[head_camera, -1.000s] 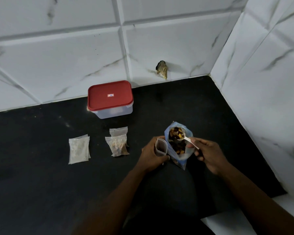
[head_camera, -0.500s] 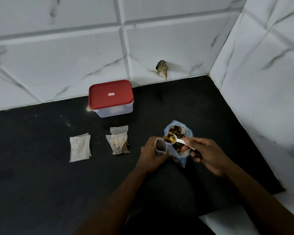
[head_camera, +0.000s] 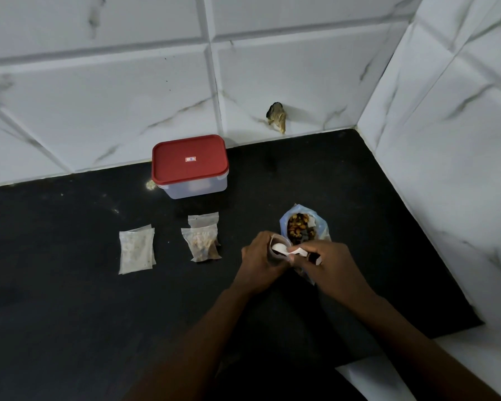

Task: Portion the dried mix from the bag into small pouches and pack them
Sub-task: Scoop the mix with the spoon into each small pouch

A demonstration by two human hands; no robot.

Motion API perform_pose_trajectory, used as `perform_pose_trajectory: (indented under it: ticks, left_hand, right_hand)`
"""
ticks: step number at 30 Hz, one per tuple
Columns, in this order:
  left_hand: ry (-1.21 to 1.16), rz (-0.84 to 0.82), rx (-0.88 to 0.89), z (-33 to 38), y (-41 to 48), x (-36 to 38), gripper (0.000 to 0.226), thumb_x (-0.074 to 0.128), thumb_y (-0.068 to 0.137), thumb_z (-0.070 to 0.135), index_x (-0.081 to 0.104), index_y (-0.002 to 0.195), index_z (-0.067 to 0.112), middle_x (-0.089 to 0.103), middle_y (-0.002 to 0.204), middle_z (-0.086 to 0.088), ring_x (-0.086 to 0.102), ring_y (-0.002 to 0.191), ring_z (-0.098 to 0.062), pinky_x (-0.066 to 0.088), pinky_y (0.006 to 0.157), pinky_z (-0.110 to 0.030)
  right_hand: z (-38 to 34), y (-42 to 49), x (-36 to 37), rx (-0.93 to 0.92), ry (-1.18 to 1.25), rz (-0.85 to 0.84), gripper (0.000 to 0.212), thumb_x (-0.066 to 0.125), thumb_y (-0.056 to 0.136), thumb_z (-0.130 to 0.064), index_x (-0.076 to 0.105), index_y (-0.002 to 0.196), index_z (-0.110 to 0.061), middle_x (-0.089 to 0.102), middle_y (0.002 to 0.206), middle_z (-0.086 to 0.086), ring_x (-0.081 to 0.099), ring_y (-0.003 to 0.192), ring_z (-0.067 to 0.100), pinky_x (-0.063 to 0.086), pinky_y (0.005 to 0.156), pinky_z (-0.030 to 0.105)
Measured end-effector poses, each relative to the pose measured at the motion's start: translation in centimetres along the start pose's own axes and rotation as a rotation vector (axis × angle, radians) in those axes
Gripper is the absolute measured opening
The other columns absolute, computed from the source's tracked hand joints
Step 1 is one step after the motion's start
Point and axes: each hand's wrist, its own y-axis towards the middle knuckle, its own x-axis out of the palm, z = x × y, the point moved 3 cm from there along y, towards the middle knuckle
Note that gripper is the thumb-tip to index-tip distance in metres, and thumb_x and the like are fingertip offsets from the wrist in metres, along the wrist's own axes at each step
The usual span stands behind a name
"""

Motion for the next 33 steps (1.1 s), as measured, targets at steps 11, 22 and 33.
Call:
perform_pose_trajectory:
  ticks: [11, 22, 33]
  left_hand:
    - [-0.012, -0.001, 0.026, -0.4, -0.2, -0.1, 0.040, 0.076, 0.074, 0.048, 0.056, 0.108, 0.044, 0.064, 0.113, 0.016, 0.064, 0.108, -0.003, 0.053, 0.099, -0.050]
    - [-0.029, -0.069, -0.019, -0.7, 0.1, 0.0, 0.046, 0.072, 0.070, 0.052, 0.054, 0.111, 0.047, 0.065, 0.115, 0.013, 0.067, 0.108, -0.009, 0.056, 0.096, -0.050]
    - [-0.033, -0.004, 0.014, -0.1, -0.1, 0.0, 0.036, 0.075, 0.073, 0.050, 0.058, 0.104, 0.041, 0.065, 0.111, 0.015, 0.065, 0.108, -0.005, 0.055, 0.097, -0.048]
  right_hand:
    - [1.0, -1.4, 0.4, -0.150, -0.225, 0.088, 0.023, 0.061, 0.094, -0.039, 0.071, 0.114, -0.033, 0.069, 0.106, -0.017, 0.057, 0.095, -0.006, 0.043, 0.077, 0.011]
    - [1.5, -1.3, -0.4, 0.079, 0.283, 0.122, 0.014, 0.067, 0.094, -0.021, 0.071, 0.103, -0.031, 0.075, 0.096, -0.011, 0.071, 0.091, 0.001, 0.058, 0.075, 0.023]
    - [1.0, -1.8, 0.0, -0.155, -0.310, 0.161, 0.019, 0.072, 0.090, -0.038, 0.074, 0.108, -0.033, 0.071, 0.100, -0.018, 0.053, 0.091, -0.011, 0.034, 0.075, 0.005]
